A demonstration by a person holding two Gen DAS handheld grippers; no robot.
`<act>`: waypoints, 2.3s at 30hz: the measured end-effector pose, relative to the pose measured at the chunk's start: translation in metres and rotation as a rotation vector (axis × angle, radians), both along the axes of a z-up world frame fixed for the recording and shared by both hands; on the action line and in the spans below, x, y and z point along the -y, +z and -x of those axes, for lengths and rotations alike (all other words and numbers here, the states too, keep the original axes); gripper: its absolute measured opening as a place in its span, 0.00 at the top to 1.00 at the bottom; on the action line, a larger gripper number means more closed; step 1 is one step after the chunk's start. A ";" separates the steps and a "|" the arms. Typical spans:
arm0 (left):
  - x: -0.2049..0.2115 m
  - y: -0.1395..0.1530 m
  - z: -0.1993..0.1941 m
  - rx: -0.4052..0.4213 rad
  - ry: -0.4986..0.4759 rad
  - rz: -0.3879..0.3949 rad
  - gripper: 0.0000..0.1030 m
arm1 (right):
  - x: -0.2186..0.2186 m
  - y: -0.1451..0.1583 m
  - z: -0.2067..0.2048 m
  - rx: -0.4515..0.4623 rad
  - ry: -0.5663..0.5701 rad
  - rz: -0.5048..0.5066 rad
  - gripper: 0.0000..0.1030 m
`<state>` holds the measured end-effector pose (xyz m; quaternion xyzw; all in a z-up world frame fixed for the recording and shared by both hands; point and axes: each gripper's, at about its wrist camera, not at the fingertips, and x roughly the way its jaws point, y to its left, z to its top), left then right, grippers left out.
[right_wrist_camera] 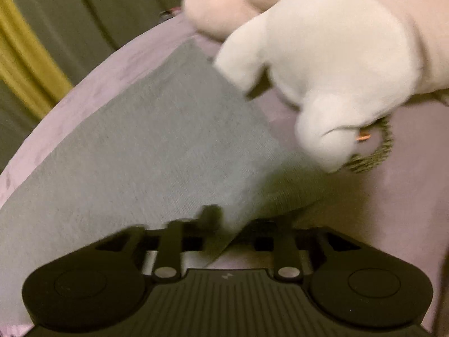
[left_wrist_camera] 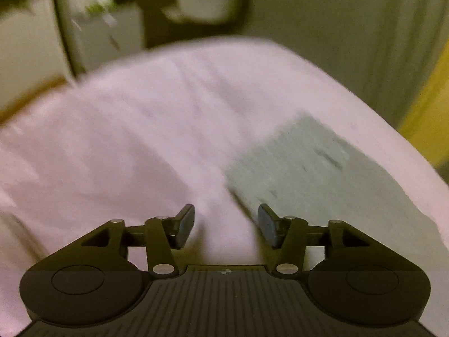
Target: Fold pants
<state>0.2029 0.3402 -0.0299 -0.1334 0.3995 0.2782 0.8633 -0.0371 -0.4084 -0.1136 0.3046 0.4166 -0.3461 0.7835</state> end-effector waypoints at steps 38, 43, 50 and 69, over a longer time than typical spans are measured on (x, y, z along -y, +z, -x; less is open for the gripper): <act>0.248 -0.083 0.021 -0.191 -0.669 -0.054 0.08 | 0.018 -0.028 0.091 0.305 -0.192 -0.166 0.18; 0.260 -0.085 0.029 -0.163 -0.688 -0.137 0.08 | 0.021 -0.034 0.092 0.351 -0.178 -0.156 0.17; 0.270 -0.088 0.033 -0.169 -0.674 -0.155 0.06 | 0.010 -0.024 0.084 0.302 -0.201 -0.102 0.21; 0.257 -0.103 -0.010 -0.051 -0.604 -0.173 0.03 | -0.001 -0.010 -0.125 0.394 0.163 -0.139 0.58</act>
